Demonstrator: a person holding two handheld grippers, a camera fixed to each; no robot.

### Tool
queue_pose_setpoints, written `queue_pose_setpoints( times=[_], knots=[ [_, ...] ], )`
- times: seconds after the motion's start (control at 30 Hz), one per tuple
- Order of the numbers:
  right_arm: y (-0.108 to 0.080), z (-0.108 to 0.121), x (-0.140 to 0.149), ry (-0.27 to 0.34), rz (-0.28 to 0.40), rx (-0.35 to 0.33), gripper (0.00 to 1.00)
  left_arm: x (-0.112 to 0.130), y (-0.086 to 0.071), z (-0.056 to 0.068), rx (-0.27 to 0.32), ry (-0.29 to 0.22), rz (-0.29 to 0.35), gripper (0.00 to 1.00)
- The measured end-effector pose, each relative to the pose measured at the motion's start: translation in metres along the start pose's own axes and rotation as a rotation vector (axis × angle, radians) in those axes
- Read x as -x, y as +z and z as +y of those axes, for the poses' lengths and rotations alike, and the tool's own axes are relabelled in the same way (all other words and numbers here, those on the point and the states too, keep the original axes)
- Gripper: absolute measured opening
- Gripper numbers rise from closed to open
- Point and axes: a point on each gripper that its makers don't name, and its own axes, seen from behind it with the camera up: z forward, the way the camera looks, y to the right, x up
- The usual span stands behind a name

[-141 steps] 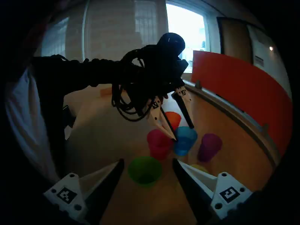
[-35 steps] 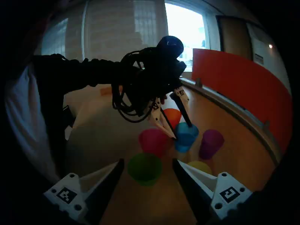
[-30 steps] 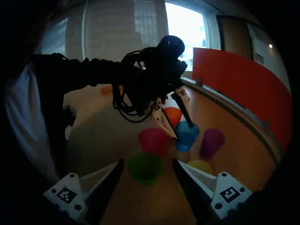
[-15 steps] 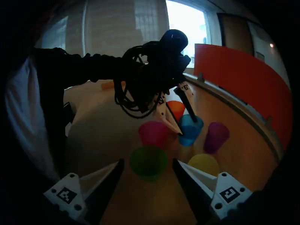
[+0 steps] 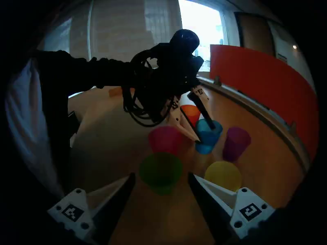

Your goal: Pour water

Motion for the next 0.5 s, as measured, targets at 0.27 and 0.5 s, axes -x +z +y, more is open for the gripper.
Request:
queue_pose_setpoints(
  times=[0.27,0.5],
  knots=[
    [0.0012,0.0014,0.0023,0.004,-0.001,0.003,0.99,0.0004,-0.0003,-0.0003,-0.001,-0.011,0.027,0.85],
    [0.0047,0.0003,0.007,0.003,-0.007,0.0,1.0,-0.0006,-0.0008,-0.0011,-0.007,-0.027,0.049,0.84]
  ],
)
